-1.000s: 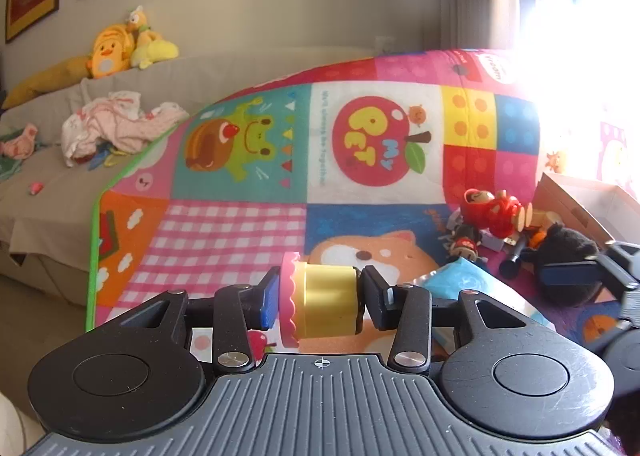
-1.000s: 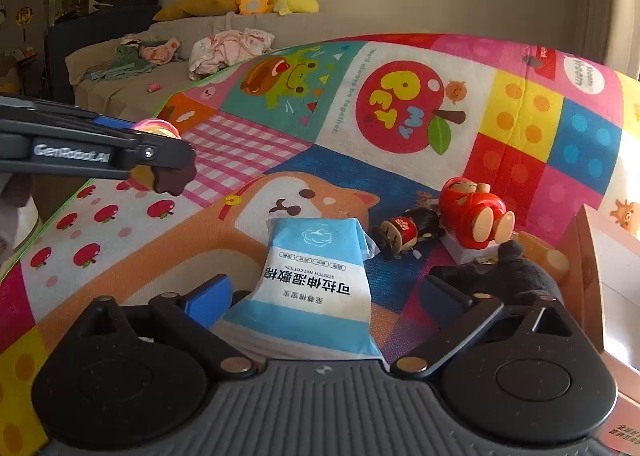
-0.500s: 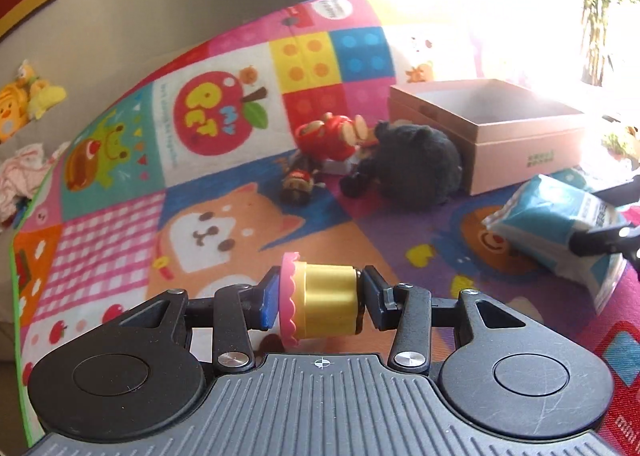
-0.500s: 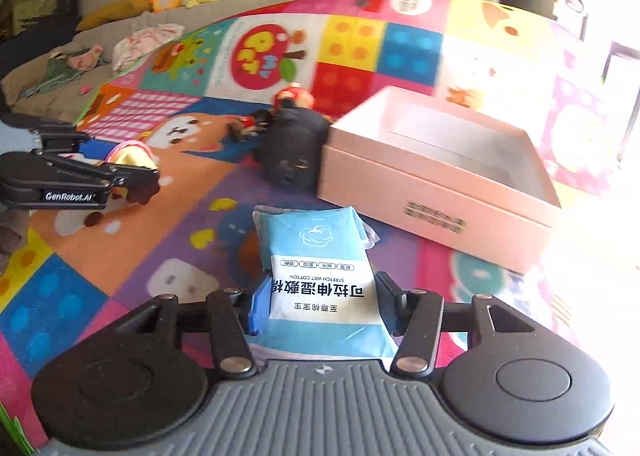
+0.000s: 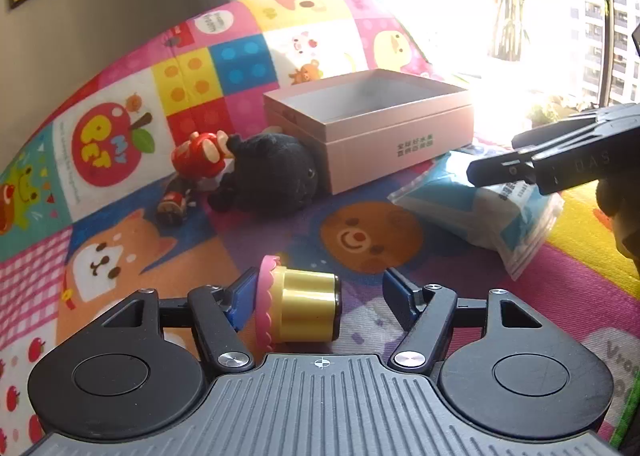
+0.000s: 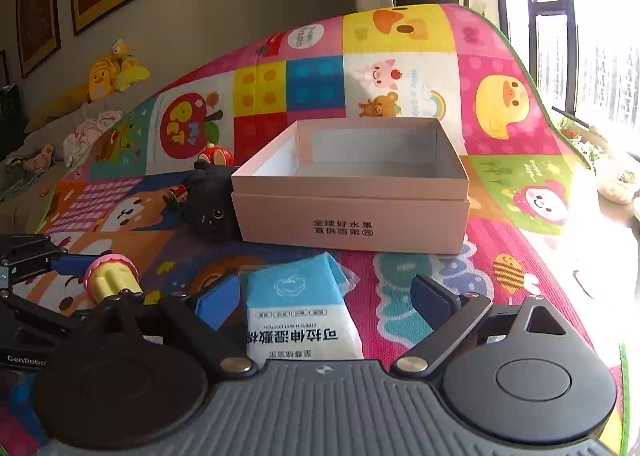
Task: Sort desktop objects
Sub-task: 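Lift the cupcake toy with left tool while right tool carries the wipes pack toward the pink box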
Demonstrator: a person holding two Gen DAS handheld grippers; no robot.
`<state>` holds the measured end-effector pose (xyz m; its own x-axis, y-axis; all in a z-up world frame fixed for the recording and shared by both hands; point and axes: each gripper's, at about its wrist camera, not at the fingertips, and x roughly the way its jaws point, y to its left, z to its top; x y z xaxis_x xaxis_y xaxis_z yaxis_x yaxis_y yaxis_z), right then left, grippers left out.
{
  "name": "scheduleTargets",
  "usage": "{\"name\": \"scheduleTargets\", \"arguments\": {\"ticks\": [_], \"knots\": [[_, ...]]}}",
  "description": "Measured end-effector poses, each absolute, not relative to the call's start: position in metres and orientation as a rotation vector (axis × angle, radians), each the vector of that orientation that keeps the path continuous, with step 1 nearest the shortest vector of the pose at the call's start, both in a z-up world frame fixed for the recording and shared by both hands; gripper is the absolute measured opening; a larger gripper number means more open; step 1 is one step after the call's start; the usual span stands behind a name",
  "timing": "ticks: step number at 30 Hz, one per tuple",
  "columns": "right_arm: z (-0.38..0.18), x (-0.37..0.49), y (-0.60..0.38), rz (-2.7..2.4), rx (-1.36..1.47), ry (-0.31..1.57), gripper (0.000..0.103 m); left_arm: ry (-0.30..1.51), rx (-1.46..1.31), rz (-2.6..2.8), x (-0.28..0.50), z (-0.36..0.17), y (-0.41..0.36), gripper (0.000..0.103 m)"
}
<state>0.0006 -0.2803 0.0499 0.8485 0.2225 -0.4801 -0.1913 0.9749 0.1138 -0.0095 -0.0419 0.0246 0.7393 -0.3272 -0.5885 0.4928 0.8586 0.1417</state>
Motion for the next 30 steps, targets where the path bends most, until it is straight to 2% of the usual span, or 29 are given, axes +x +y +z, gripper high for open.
{"name": "scheduleTargets", "arguments": {"ticks": [2,4,6,7,8,9,11,13,14,15,20,23,30], "knots": [[0.067,0.015,-0.282,0.164,0.038,0.472,0.092,0.574,0.281,-0.469,-0.012,0.027,-0.043,0.085],[0.077,0.043,-0.285,0.069,-0.001,0.451,0.085,0.562,0.26,-0.467,-0.013,0.029,-0.043,0.091],[0.075,0.082,-0.291,-0.001,-0.004,0.498,0.068,0.549,0.227,-0.464,-0.012,0.031,-0.043,0.095],[0.069,0.105,-0.296,-0.025,0.006,0.548,0.064,0.545,0.213,-0.463,-0.011,0.032,-0.043,0.095],[0.061,0.127,-0.299,-0.048,0.013,0.599,0.052,0.543,0.198,-0.461,-0.01,0.032,-0.042,0.095],[0.054,0.144,-0.304,-0.069,0.018,0.641,0.046,0.542,0.185,-0.457,-0.01,0.032,-0.041,0.095],[0.045,0.164,-0.305,-0.093,-0.007,0.648,0.026,0.543,0.16,-0.451,-0.009,0.032,-0.037,0.096],[0.042,0.174,-0.302,-0.129,-0.068,0.654,0.017,0.545,0.144,-0.439,-0.01,0.031,-0.029,0.097],[0.042,0.176,-0.304,-0.146,-0.08,0.663,0.008,0.548,0.136,-0.428,-0.01,0.031,-0.024,0.097],[0.043,0.177,-0.307,-0.155,-0.077,0.671,0.003,0.551,0.128,-0.417,-0.01,0.031,-0.019,0.097],[0.041,0.179,-0.316,-0.253,-0.057,0.673,0.003,0.59,0.055,-0.371,-0.009,0.023,0.006,0.099],[0.034,0.185,-0.312,-0.131,0.003,0.726,0.003,0.601,0.014,-0.36,-0.009,0.02,0.014,0.099],[0.041,0.176,-0.222,0.152,-0.165,0.651,0.003,0.611,-0.02,-0.379,-0.009,0.019,0.015,0.1]]}}
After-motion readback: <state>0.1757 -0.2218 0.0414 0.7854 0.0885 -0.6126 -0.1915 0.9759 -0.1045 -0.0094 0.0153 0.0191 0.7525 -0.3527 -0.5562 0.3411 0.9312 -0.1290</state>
